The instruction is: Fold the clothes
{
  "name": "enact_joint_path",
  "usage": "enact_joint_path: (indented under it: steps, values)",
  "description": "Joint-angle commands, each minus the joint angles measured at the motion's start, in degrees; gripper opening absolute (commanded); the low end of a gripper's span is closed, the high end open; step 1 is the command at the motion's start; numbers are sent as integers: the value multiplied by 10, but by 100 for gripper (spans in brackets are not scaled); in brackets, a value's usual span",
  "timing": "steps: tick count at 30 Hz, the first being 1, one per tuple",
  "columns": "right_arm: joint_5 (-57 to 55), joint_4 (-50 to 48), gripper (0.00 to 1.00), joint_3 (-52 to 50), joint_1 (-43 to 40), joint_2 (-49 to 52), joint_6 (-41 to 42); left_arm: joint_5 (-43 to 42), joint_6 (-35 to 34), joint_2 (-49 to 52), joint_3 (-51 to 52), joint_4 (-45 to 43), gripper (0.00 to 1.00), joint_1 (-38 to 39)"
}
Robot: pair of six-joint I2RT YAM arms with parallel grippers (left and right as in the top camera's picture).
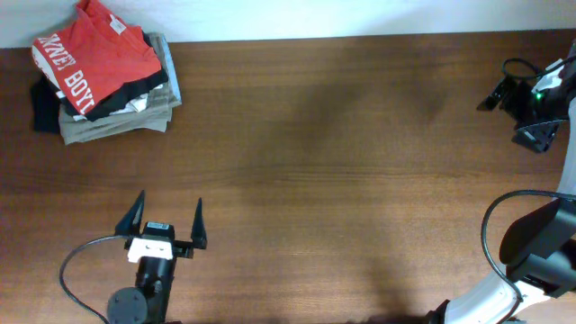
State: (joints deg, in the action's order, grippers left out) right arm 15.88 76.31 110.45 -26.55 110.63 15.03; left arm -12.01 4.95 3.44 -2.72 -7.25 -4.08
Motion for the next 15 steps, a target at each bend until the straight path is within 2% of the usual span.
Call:
enact_joint_path:
  steps: [1, 2, 3, 15]
  values:
    - [-1, 0, 99, 3, 0, -3, 0, 63, 3, -32, 23, 41, 99, 1]
    - [-1, 0, 99, 3, 0, -3, 0, 91, 3, -32, 23, 110, 99, 1]
    - [-1, 0, 99, 3, 0, -3, 0, 97, 3, -31, 22, 118, 99, 1]
    - [-1, 0, 99, 3, 0, -3, 0, 97, 3, -31, 22, 118, 99, 1]
